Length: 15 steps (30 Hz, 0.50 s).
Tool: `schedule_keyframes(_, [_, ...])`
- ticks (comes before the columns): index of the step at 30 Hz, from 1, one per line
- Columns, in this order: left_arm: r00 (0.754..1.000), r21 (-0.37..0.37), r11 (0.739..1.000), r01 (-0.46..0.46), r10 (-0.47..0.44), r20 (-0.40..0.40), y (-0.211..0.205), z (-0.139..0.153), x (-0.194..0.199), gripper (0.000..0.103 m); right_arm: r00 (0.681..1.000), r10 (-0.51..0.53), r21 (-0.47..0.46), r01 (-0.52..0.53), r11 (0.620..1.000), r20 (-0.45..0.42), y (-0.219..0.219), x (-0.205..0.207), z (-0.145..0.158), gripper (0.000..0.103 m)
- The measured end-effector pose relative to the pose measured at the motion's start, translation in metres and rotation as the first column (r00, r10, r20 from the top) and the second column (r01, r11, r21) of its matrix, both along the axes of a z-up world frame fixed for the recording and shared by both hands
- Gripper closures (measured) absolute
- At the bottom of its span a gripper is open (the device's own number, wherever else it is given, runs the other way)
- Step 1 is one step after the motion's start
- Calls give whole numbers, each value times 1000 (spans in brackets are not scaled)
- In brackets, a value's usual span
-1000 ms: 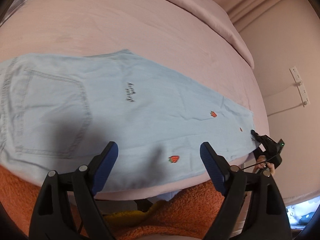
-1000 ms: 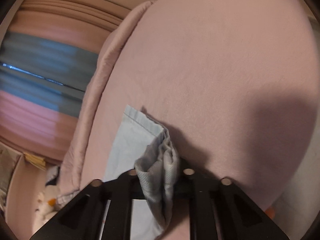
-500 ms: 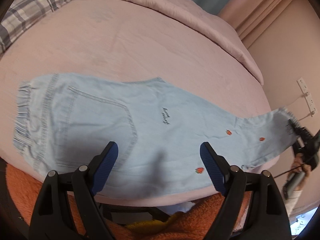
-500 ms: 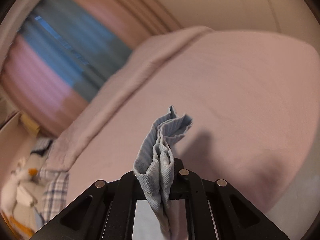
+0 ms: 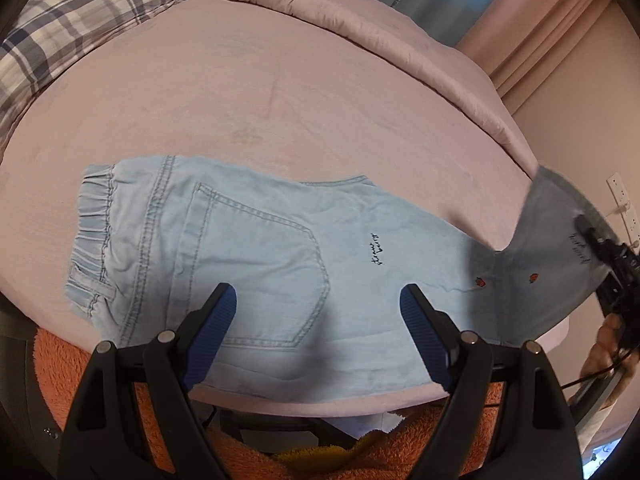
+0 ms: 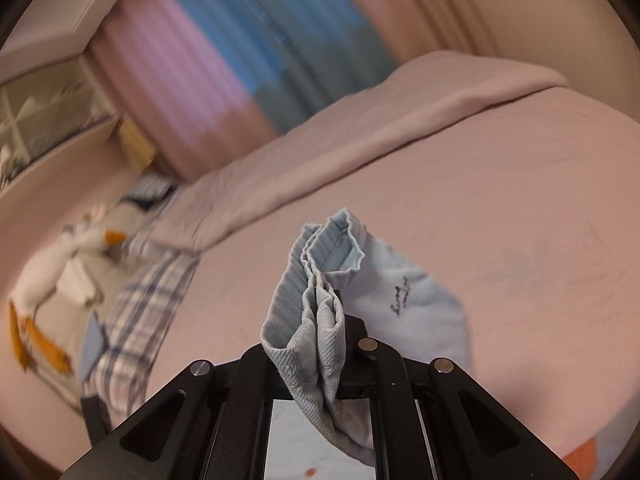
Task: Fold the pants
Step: 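Lift the leg hem with the right gripper and fold it toward the waistband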
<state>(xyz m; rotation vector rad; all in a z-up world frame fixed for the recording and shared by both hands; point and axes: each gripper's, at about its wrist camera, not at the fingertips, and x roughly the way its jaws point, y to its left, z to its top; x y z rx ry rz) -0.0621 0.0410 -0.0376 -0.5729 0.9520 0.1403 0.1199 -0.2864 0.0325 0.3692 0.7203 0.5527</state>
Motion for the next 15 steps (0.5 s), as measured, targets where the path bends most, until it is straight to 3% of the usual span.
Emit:
schedule_keyframes(8, [1000,9,1000,10,-9,-30,1,-8,1,18,972,189,-148,-208,967,-137,73,-18,-56,95])
schedule_keyframes(15, [998,13,1000,23,-23,-54,-2,-15,5,18,937,223,-251,-292,923,-269,107,-28,-105,95])
